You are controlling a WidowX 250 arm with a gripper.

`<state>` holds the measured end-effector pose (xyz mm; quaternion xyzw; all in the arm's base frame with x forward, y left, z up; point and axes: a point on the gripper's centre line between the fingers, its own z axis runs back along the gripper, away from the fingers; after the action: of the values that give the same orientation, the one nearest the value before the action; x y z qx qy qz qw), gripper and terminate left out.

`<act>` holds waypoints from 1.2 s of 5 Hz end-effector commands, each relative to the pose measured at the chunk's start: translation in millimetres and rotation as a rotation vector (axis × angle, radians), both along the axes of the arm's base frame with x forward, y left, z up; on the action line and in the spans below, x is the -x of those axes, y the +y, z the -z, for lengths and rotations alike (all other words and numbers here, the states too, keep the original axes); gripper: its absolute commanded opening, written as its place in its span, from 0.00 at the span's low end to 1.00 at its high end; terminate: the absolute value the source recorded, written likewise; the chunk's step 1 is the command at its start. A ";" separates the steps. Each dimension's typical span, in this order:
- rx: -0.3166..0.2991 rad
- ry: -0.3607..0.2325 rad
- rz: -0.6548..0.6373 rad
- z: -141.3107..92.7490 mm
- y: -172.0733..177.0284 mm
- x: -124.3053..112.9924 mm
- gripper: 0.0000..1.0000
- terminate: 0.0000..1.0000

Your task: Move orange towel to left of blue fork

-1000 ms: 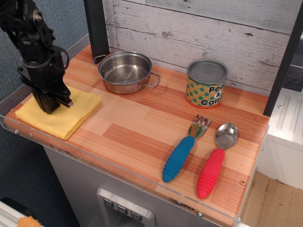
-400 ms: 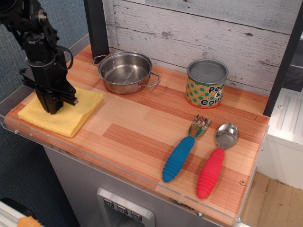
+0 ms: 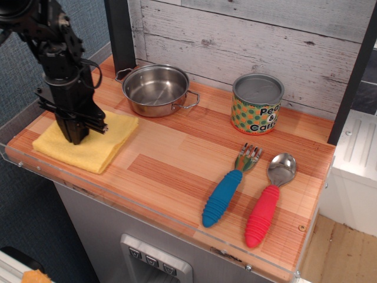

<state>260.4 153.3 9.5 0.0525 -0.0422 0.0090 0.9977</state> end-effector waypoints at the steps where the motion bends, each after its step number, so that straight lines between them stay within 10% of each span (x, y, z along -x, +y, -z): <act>1: -0.015 -0.048 0.037 -18.1 -31.7 -11.9 0.00 0.00; 6: 0.024 -0.044 0.065 -23.2 -84.4 -16.4 0.00 0.00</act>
<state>273.7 69.1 14.6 0.0324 -0.0447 -0.0161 0.9983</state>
